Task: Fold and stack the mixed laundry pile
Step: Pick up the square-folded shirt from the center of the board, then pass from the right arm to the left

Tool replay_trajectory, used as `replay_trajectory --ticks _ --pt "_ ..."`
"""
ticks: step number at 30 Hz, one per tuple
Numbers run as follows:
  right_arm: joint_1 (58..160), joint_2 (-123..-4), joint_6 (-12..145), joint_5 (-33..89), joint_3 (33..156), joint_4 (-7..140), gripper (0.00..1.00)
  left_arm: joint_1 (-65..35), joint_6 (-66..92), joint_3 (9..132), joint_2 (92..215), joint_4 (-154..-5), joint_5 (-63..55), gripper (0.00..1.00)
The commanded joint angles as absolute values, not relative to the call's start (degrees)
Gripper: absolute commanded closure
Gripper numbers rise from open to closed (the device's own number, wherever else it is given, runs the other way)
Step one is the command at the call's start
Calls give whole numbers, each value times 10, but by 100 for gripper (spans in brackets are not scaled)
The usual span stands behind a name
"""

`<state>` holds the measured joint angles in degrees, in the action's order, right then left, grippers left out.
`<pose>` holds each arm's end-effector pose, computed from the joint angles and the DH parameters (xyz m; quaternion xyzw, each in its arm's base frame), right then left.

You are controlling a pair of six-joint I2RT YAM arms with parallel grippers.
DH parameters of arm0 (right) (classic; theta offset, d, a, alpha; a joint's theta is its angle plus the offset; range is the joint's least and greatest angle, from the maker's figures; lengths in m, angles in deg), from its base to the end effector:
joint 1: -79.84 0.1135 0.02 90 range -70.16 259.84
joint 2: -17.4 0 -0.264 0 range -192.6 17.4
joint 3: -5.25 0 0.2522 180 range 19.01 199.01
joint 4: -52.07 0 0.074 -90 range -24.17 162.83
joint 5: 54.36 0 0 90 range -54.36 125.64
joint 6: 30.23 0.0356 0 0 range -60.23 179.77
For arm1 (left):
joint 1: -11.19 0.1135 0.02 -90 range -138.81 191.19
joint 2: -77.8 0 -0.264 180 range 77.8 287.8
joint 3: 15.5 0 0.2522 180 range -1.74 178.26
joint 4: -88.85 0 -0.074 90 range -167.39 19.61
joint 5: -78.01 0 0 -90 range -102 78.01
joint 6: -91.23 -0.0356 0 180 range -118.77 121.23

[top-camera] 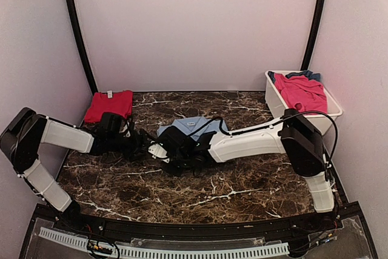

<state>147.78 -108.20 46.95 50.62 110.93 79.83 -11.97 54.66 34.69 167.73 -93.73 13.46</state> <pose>0.1902 0.4449 0.1621 -0.5632 0.7348 0.0578 0.3735 0.2682 -0.1313 0.1522 -0.1335 0.8688 -0.4238 0.2184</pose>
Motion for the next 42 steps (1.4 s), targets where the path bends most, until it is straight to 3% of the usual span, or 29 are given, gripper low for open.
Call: replay_trajectory --ticks 1,10,15,19,21,23,26,29,34,35,37,42 --pt "1478 -1055 471 498 1126 766 100 -130 583 339 1689 -1026 148 14" --pt "1476 -1067 481 489 1167 775 100 -158 658 347 1757 -1099 141 13" --pt "1477 -1074 488 479 1191 778 100 -167 683 353 1774 -1111 114 25" --pt "1477 -1076 492 476 1201 778 100 -168 674 373 1779 -1086 91 46" --pt "1477 -1080 495 476 1210 785 100 -166 646 402 1785 -1041 88 78" --pt "1476 -1076 507 477 1213 795 100 -160 605 443 1788 -970 82 96" --pt "1467 -1042 540 460 1172 777 85 -154 515 542 1792 -844 51 100" --pt "1453 -991 581 438 1121 761 54 -151 392 640 1813 -680 10 100" --pt "1431 -896 626 418 1023 728 27 -135 264 793 1850 -534 -70 100" --pt "1427 -878 633 416 1003 723 15 -127 250 831 1864 -519 -78 100" --pt "1418 -840 641 411 969 717 9 -117 209 887 1885 -477 -107 100" --pt "1412 -778 650 428 897 712 7 -76 117 999 1933 -413 -158 100"
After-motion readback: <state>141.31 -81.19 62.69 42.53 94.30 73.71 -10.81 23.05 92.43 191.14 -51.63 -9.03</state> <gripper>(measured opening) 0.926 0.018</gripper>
